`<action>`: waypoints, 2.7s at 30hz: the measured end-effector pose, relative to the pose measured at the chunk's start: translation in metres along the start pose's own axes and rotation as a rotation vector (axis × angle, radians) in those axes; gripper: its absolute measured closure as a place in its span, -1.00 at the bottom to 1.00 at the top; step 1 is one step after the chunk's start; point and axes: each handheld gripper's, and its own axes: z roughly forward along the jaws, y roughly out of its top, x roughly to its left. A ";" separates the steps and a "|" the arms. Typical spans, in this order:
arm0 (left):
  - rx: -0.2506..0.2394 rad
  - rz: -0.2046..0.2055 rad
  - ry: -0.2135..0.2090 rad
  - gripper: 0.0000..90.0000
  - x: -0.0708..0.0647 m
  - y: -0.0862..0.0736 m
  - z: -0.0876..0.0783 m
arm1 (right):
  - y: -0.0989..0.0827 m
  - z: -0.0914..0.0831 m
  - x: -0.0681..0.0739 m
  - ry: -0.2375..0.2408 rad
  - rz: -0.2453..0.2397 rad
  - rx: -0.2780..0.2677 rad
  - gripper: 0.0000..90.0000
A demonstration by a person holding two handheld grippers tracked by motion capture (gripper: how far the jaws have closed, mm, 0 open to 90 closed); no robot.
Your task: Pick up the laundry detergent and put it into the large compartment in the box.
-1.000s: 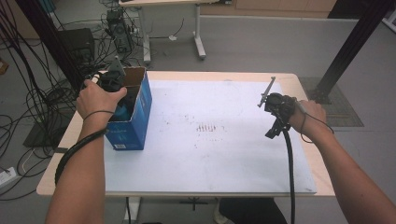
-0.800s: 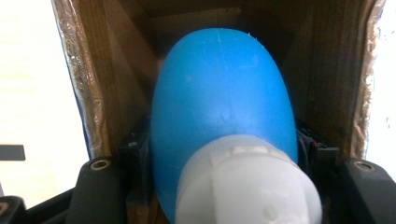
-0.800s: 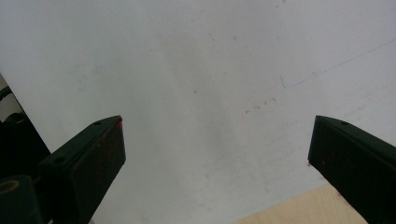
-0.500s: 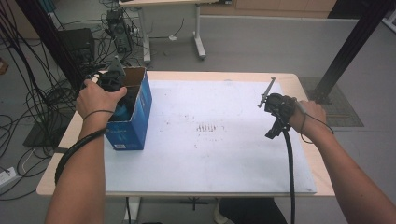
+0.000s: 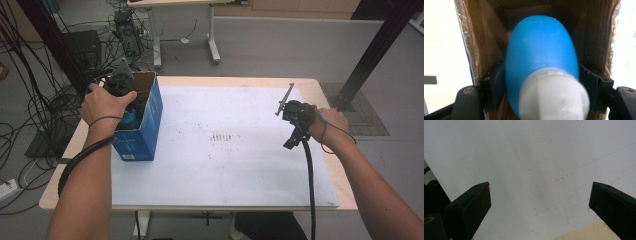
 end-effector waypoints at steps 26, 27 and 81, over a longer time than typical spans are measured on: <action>-0.034 0.008 0.008 -0.54 -0.009 -0.010 -0.062 | -0.002 -0.006 0.005 -0.015 -0.015 -0.022 -0.91; -0.040 0.010 0.005 -0.59 -0.009 -0.012 -0.068 | -0.002 -0.006 0.005 -0.015 -0.014 -0.022 -0.91; 0.051 0.579 -0.118 -0.88 -0.201 -0.048 -0.070 | 0.008 -0.019 0.018 -0.049 -0.050 -0.025 -0.91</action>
